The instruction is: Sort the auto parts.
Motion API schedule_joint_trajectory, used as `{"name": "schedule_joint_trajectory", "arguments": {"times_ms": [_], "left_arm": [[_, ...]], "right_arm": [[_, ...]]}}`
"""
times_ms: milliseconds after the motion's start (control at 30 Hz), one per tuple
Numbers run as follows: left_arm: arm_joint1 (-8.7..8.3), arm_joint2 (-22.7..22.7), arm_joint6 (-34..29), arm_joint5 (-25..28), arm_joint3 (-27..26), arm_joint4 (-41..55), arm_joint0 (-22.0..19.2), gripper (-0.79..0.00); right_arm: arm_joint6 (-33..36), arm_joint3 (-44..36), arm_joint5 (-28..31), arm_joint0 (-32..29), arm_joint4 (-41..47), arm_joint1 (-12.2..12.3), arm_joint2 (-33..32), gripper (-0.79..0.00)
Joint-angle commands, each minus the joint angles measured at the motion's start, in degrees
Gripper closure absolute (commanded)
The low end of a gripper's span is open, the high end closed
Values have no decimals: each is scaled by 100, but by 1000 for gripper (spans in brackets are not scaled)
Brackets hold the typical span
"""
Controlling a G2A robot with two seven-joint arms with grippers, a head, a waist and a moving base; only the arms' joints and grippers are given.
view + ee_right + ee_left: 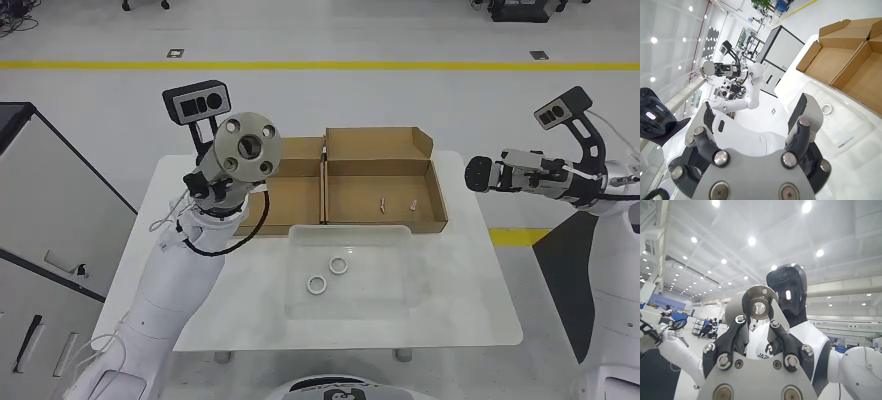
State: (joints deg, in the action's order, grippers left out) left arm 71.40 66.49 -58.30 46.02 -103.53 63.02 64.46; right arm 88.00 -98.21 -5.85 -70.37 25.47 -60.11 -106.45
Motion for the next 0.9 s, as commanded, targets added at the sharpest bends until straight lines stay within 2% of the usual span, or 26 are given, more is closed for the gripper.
{"name": "schedule_joint_trajectory", "arguments": {"times_ms": [0, 167, 700, 867], "left_arm": [[28, 42, -65, -67, -26, 134, 24, 0], [104, 196, -238, -239, -42, 177, 77, 0], [104, 196, -238, -239, -42, 177, 77, 0], [105, 313, 145, -411, -67, -430, 141, 0]], "right_arm": [[0, 0, 0, 0, 0, 0, 0, -785], [0, 0, 0, 0, 0, 0, 0, -785], [0, 0, 0, 0, 0, 0, 0, -785], [0, 0, 0, 0, 0, 0, 0, -785]]}}
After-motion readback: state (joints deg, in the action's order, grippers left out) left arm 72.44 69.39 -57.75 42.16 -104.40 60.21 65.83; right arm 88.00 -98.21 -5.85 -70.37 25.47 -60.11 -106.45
